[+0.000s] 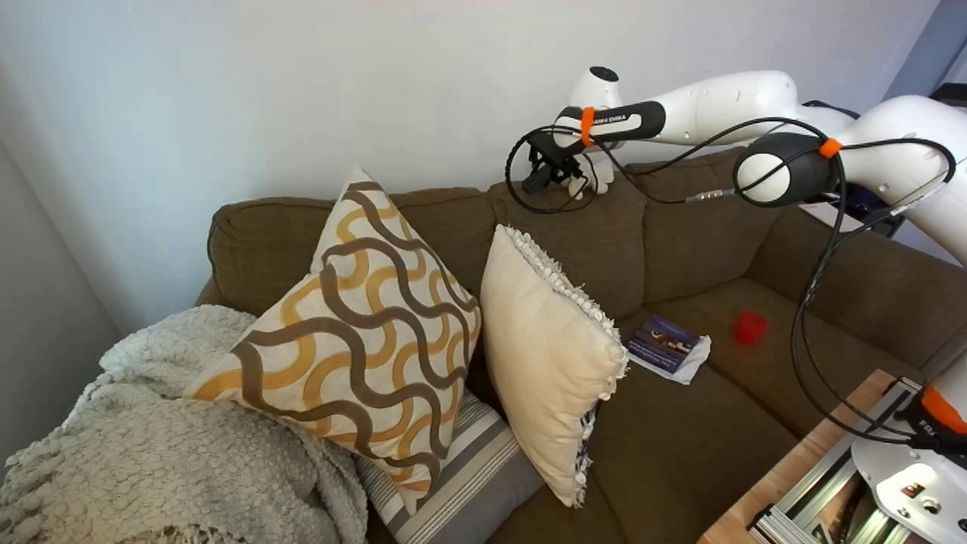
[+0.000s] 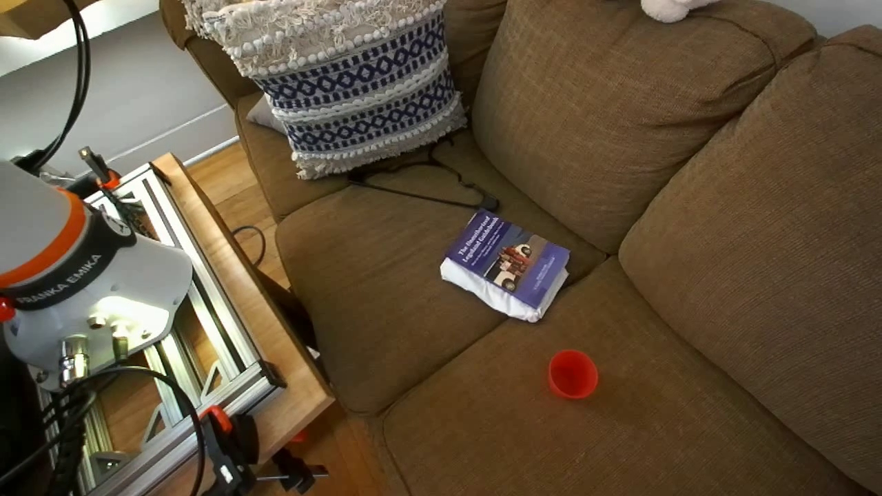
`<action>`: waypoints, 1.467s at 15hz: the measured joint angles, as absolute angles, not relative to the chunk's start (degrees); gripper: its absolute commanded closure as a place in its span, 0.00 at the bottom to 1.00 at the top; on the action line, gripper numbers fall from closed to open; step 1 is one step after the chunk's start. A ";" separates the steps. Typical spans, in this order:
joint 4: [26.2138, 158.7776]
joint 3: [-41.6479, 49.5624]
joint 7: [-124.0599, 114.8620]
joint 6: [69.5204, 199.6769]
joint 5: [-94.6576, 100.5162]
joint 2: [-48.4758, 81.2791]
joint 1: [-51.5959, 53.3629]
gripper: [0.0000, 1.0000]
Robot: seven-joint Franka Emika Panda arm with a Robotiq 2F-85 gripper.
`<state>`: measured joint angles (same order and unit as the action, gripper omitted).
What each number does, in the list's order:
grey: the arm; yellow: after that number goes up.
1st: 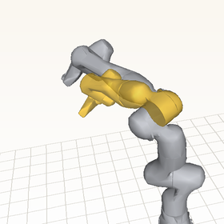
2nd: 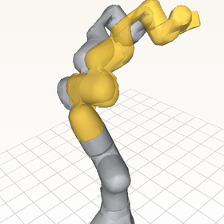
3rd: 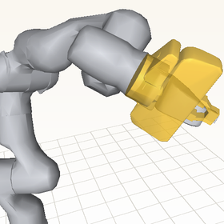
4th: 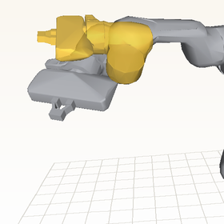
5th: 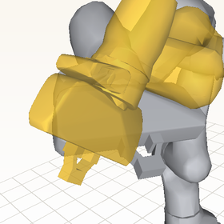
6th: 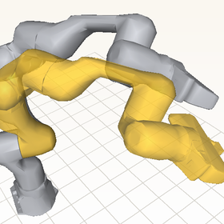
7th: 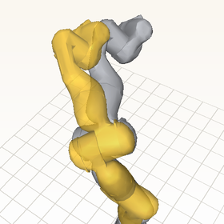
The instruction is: Put the remote on the backrest of the chair
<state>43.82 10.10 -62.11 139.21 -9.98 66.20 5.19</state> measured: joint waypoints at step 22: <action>32.71 10.01 -63.19 134.11 -7.79 72.27 3.81 0.00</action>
<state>32.71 10.01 -63.19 134.11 -7.79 72.27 3.81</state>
